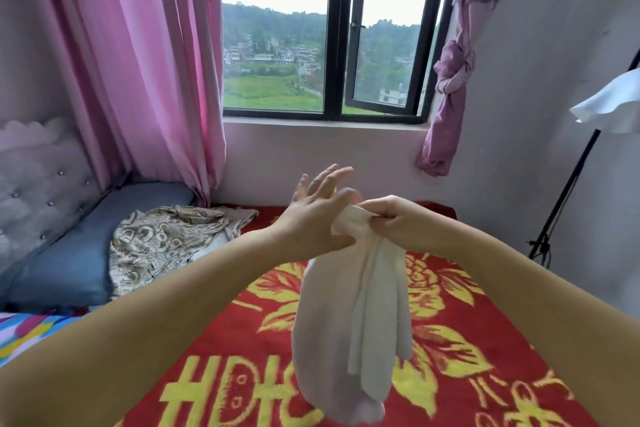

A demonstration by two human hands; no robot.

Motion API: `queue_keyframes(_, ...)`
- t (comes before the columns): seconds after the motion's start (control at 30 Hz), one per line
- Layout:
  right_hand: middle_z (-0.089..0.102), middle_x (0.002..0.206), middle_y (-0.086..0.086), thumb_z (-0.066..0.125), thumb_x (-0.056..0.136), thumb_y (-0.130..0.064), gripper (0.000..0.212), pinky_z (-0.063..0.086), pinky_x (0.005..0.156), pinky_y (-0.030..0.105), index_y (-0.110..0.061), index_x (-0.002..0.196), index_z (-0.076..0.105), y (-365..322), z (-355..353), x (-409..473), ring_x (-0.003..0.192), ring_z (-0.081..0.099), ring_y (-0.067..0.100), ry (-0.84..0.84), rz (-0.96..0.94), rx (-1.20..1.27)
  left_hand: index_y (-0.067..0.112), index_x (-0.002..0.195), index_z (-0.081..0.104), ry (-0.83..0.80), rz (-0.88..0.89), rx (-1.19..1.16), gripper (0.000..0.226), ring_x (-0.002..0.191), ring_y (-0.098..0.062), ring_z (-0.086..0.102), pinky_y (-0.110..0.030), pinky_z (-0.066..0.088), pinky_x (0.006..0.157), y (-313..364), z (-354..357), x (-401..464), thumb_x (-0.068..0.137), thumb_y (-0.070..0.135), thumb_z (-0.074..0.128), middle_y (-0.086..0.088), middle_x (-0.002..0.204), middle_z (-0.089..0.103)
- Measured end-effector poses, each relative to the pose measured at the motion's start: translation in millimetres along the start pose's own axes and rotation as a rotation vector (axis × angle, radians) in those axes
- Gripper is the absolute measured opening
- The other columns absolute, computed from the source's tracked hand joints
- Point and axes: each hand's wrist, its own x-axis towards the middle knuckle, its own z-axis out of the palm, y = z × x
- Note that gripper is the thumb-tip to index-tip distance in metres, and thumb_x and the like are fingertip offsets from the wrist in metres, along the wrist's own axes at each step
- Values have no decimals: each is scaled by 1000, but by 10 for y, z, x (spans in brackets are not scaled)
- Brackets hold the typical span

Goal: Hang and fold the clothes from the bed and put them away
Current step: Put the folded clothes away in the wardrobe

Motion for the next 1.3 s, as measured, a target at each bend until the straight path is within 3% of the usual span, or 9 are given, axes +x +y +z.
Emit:
queue_keyframes(0.07, 62, 82, -7, 35, 88, 14, 50, 41, 69, 21, -25, 91, 67, -74, -67, -37, 73, 53, 5, -50, -34, -19, 21, 88, 63, -29, -36, -290, 17, 100, -6, 52, -25, 40, 89, -25, -46, -11, 79, 28, 76, 17, 97, 60)
queue_keyframes(0.17, 64, 92, 7, 35, 86, 16, 45, 44, 73, 26, -14, 97, 67, -28, -172, -77, 82, 56, 12, -1, -75, -4, 16, 71, 54, -41, -132, -569, 22, 56, 0, 41, -13, 35, 55, -59, -103, -2, 83, 19, 73, 13, 62, 46)
queue_keyframes(0.37, 55, 83, 5, 48, 86, 7, 15, 39, 66, 28, 3, 94, 61, 462, 32, -164, 75, 49, 12, 118, -33, 173, 16, 89, 71, -110, -176, -659, 10, 70, 0, 59, -16, 49, 66, -71, -360, 184, 87, 9, 65, 8, 78, 65)
queue_keyframes(0.57, 66, 89, -13, 47, 83, -4, 26, 50, 67, 13, -22, 88, 65, 1044, 681, -302, 81, 64, -2, -118, 270, 47, 31, 80, 74, -148, -239, -672, 20, 72, -3, 65, -23, 57, 65, -166, -753, 347, 86, 13, 66, 10, 79, 70)
queue_keyframes(0.77, 68, 88, 0, 45, 93, -16, 22, 46, 68, 29, -11, 89, 67, 1441, 426, -354, 82, 63, 16, 288, 288, -165, 19, 95, 74, -338, -310, -618, 11, 83, -21, 69, -39, 59, 76, -518, -834, 231, 87, 15, 67, -7, 95, 72)
queue_keyframes(0.87, 63, 67, 5, 41, 98, -35, 32, 39, 53, 27, -19, 78, 60, 1515, 378, -447, 62, 57, 17, 540, 204, -72, 20, 98, 74, -386, -359, -661, 13, 85, -23, 71, -38, 58, 73, -706, -798, 141, 85, 21, 71, -8, 97, 73)
queue_keyframes(0.97, 63, 65, -6, 58, 91, -45, 20, 41, 49, 15, -28, 80, 58, 1431, 329, -522, 54, 55, 4, 364, 125, -61, 20, 90, 74, -455, -399, -610, 22, 79, -22, 71, -31, 56, 63, -936, -782, 29, 75, 35, 79, -8, 90, 73)
queue_keyframes(1.07, 64, 76, -8, 65, 88, -40, 19, 50, 67, 28, -21, 86, 62, 1377, 228, -596, 71, 60, 10, 83, 104, -278, 16, 84, 71, -497, -455, -632, 35, 73, -24, 70, -31, 55, 58, -1173, -753, -115, 65, 43, 85, -10, 84, 72)
queue_keyframes(1.3, 61, 69, -14, 47, 99, -28, 19, 49, 67, 30, -41, 90, 58, 1303, -177, -734, 65, 58, 8, 144, 122, -432, 11, 100, 69, -536, -438, -909, 52, 77, -24, 70, -32, 57, 62, -1531, -791, -189, 62, 43, 87, -12, 93, 71)
